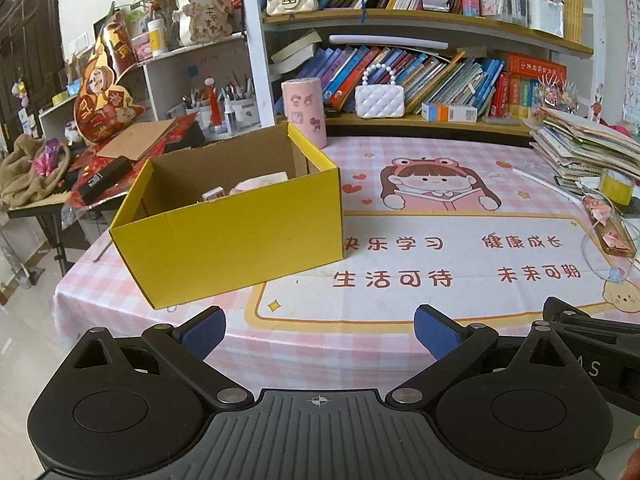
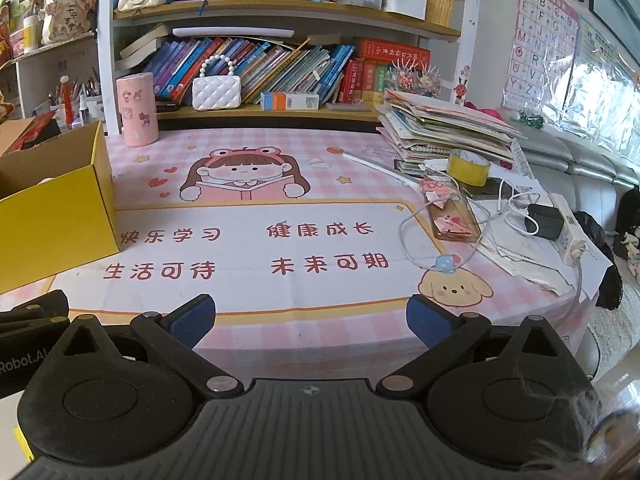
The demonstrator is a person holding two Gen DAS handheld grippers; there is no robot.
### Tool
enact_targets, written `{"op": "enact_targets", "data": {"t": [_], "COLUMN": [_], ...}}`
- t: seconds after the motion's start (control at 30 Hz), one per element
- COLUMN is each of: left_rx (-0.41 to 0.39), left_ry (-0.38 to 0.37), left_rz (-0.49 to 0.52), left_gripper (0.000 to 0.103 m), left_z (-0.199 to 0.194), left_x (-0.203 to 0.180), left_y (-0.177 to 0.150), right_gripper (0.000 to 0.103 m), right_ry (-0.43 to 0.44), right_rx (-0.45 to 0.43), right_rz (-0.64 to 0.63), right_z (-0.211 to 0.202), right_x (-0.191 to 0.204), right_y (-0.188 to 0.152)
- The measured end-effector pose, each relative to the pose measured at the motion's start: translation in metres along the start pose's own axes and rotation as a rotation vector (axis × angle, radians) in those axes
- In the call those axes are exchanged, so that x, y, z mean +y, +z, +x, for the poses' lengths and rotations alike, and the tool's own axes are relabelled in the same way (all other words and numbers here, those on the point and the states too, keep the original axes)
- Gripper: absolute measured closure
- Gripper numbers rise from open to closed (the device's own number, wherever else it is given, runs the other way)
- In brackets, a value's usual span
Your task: Organize objects
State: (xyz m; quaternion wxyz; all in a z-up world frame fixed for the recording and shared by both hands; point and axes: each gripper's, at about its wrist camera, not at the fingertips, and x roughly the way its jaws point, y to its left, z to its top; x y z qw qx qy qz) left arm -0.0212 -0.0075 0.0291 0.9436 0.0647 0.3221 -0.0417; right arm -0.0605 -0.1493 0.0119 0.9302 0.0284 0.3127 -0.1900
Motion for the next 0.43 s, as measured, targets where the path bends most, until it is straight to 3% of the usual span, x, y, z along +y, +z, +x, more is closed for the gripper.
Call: {"op": "enact_targets", "data": {"t": [0.43], "left_rx": [0.031], "left_ry": [0.004], "left_rz": [-0.032], "left_gripper": [0.001], "left_z": [0.0072], "left_x": [-0.0015], "left_y": [-0.0030], "right_gripper": [0.000], "right_ry": [0.008], "right_rx": [0.031], "right_rz": [-0.002], "right_z": [0.0101], "right_x": [0.0011], "right_y": [0.0011]}}
